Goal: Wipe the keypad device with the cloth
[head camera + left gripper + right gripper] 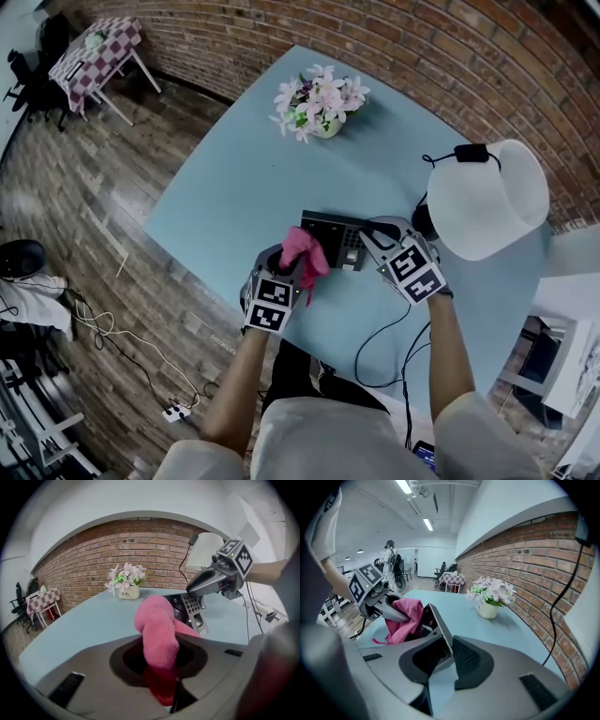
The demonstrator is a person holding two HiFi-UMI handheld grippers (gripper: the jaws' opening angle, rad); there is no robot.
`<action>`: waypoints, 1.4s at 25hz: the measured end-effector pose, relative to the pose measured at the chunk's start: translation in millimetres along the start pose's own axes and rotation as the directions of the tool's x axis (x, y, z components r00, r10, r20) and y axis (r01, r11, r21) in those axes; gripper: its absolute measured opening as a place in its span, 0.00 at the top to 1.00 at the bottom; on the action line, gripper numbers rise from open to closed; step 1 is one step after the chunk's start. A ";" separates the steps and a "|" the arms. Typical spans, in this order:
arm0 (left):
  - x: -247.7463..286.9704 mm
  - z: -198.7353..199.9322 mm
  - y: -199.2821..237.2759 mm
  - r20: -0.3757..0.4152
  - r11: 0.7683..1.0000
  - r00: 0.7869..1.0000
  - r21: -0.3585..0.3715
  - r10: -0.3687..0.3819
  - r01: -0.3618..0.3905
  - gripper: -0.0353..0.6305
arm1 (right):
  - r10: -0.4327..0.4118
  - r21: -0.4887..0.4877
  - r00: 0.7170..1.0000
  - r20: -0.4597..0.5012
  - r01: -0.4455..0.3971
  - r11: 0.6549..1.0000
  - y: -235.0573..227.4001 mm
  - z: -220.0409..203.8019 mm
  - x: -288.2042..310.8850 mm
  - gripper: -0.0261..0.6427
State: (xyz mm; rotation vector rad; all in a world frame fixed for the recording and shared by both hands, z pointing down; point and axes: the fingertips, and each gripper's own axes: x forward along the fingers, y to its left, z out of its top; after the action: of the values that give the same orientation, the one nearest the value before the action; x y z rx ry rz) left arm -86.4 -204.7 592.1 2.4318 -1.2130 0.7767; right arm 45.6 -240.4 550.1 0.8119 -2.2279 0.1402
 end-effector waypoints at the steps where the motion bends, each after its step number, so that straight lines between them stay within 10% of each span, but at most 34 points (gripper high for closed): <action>1: -0.4 -4.0 -1.2 -0.006 1.000 1.000 -0.005 -0.002 0.002 0.75 | 0.002 -0.002 1.000 0.007 -0.002 1.000 0.7 1.6 -0.3 0.82; 12: -6.9 -49.7 -16.4 -0.077 0.996 0.996 -0.084 -0.041 0.035 0.76 | 0.000 0.016 1.000 0.021 -0.001 1.000 -0.1 5.3 -0.2 0.82; 18: -34.6 10.2 -15.1 0.106 0.984 0.994 -0.171 -0.040 0.058 0.77 | -0.006 0.028 0.999 0.038 0.005 1.000 0.6 4.9 -0.1 0.82; 23: -40.2 79.8 -20.0 0.236 0.991 0.971 -0.119 -0.030 0.060 0.77 | 0.003 0.004 0.999 0.034 -0.004 1.000 -0.2 4.7 0.3 0.82; 35: 14.0 86.7 -24.8 0.188 0.999 0.982 -0.036 0.011 -0.004 0.77 | 0.025 0.007 0.999 0.040 -0.026 1.000 4.7 10.0 -1.2 0.82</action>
State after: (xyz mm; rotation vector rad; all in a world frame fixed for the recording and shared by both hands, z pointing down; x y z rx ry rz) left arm -31.1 -242.0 529.8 2.5187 -1.2918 0.5312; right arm 37.3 -239.4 542.7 0.7969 -2.2772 0.1456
